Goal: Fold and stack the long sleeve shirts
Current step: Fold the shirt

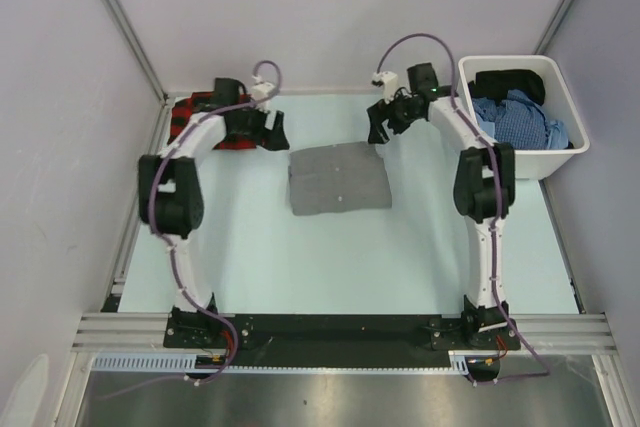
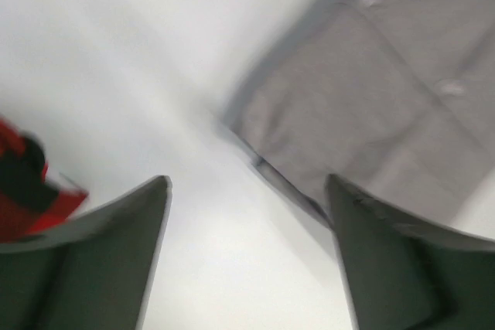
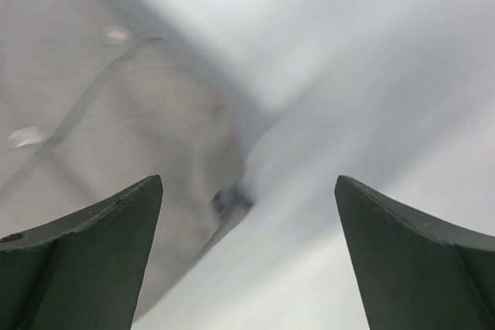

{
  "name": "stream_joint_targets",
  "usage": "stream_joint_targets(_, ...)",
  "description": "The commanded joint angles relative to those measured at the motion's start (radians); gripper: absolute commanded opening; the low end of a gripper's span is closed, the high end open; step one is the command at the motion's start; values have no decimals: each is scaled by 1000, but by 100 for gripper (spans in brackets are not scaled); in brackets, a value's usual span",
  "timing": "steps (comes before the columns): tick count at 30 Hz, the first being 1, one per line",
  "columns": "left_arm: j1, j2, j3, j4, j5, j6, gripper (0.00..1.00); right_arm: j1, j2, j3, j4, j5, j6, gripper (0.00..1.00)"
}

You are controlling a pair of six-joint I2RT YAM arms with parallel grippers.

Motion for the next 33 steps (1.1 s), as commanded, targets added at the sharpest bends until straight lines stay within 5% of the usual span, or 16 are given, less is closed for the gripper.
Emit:
stream_joint_targets(1,3,-310,-223,163,334,-322,99,-55,-250,-106,-9,-272,231,100)
stream_joint_targets(8,-159,-453,-670,624,448,-811,99,43,-376,-536,236,-605,649,100)
stream_joint_targets(14,-230,-268,-765,956,428,-1107,99,71,-241,-654,399,-648,757,100)
stream_joint_targets(22,-106,-113,-911,983,401,-1108,98,-75,-69,-665,312,-599,666,100)
stream_joint_targets(28,-73,-338,-885,718,552,-843,99,-129,-198,-593,97,-694,591,100)
stream_joint_targets(30,-98,-407,-799,581,563,-753,99,-123,-253,-584,228,-706,747,100)
stream_joint_targets(33,-138,-386,-709,616,528,-839,99,-86,-275,-645,689,-702,1137,100)
